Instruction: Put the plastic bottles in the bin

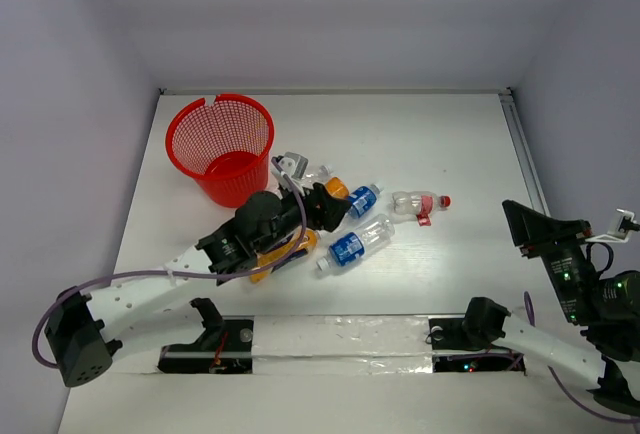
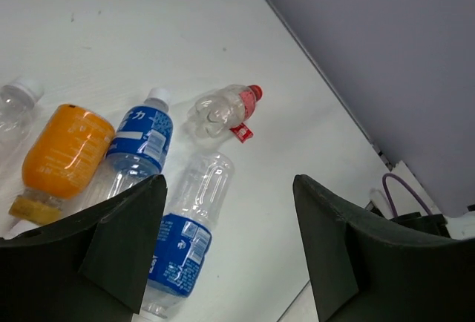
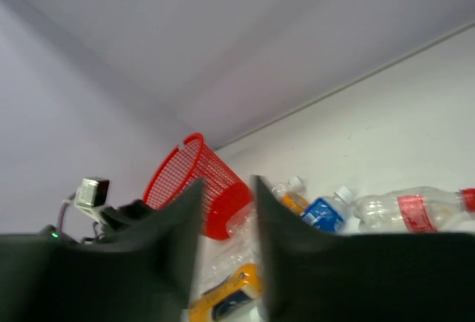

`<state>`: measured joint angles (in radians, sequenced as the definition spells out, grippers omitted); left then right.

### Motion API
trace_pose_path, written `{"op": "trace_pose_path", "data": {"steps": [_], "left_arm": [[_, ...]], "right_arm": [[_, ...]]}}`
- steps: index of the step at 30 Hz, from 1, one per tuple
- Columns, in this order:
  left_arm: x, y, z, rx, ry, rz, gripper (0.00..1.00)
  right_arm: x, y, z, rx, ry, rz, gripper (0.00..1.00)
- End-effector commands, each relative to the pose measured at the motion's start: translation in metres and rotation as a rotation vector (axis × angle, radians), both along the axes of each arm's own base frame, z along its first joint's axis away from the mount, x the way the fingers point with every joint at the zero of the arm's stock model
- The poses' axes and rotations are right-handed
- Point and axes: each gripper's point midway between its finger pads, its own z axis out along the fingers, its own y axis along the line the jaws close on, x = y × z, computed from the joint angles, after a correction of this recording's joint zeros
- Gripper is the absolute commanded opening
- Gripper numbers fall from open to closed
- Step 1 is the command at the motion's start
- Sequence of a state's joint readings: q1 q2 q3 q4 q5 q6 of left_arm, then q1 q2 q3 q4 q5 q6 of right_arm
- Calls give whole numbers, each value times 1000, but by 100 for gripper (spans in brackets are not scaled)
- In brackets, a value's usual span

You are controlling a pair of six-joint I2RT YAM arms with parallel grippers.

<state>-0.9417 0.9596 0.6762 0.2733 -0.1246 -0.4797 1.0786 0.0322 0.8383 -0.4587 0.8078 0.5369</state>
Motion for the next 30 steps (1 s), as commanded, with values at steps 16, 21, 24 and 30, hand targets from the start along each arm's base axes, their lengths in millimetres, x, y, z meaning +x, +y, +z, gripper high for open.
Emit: {"op": "trace_pose_path", "data": {"steps": [16, 21, 24, 30], "left_arm": [[-22, -71, -40, 299, -61, -92, 26], [-24, -80, -70, 366, -26, -126, 75], [-21, -89, -87, 422, -21, -148, 81], [-3, -100, -127, 538, 10, -175, 81]], "right_arm": [[18, 33, -30, -170, 153, -7, 0], [24, 50, -40, -215, 163, 15, 28], [25, 53, -43, -228, 168, 18, 51], [24, 61, -51, -241, 176, 52, 53]]}}
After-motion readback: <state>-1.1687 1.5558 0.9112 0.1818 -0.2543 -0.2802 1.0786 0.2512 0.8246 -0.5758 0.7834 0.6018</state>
